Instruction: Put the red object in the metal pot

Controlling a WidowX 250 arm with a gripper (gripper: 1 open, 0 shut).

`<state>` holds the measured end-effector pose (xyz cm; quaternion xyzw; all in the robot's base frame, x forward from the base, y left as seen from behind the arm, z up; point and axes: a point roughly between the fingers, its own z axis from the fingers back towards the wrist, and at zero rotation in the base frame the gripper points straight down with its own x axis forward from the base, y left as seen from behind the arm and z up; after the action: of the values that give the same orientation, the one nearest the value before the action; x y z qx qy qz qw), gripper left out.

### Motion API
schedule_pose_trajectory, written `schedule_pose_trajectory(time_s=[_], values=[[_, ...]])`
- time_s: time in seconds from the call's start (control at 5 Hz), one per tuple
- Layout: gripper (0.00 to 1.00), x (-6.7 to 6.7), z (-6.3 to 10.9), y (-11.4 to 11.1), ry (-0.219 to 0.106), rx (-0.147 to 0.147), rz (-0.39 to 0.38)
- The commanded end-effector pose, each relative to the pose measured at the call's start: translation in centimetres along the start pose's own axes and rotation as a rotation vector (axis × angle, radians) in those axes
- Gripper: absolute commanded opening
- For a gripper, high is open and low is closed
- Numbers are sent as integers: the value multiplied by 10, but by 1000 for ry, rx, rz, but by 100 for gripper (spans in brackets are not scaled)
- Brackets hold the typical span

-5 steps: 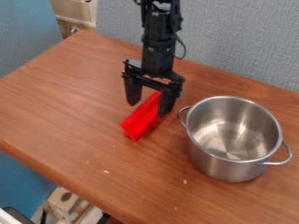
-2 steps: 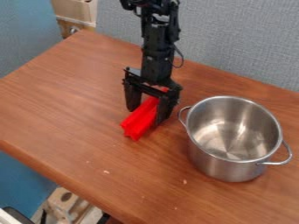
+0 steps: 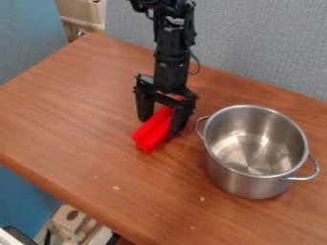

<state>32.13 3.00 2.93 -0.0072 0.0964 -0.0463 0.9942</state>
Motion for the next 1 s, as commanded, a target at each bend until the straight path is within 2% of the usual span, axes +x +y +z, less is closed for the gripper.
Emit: schedule_pose_trajectory(time_s=[0.0, 0.8], values=[[100, 5, 16, 5, -59, 14, 9], [100, 3, 16, 4, -67, 25, 4]])
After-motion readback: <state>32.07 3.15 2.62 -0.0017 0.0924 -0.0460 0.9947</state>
